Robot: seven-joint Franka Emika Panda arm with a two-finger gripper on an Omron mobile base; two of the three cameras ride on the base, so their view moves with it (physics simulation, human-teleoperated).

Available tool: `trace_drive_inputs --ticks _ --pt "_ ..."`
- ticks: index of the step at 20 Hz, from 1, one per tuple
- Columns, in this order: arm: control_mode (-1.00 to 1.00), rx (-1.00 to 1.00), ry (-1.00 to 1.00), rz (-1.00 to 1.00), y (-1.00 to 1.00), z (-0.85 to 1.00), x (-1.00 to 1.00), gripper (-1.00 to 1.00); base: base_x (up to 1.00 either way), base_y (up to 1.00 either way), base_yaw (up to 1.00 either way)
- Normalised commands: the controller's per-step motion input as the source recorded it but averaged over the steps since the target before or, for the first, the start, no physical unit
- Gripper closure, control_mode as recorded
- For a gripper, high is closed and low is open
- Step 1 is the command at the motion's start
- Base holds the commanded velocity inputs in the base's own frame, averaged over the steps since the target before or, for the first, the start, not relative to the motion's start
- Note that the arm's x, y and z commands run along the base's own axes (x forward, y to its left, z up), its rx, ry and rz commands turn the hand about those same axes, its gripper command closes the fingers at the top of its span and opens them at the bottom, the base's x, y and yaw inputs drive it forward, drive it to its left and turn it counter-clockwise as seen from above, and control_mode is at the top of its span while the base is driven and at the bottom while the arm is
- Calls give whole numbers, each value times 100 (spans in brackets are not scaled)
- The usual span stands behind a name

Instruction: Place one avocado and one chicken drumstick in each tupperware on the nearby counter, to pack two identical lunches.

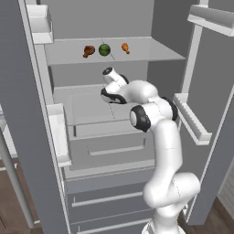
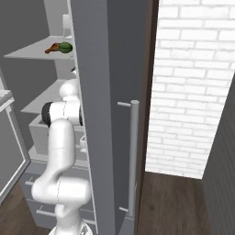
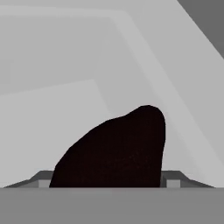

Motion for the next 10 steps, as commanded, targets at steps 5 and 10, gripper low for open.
trace_drive_inputs --ticks 5,10 --pt "-100 -1 -2 2 5 -8 -26 100 0 0 0" --pt "-100 -1 -32 8 35 10 -100 100 0 0 0"
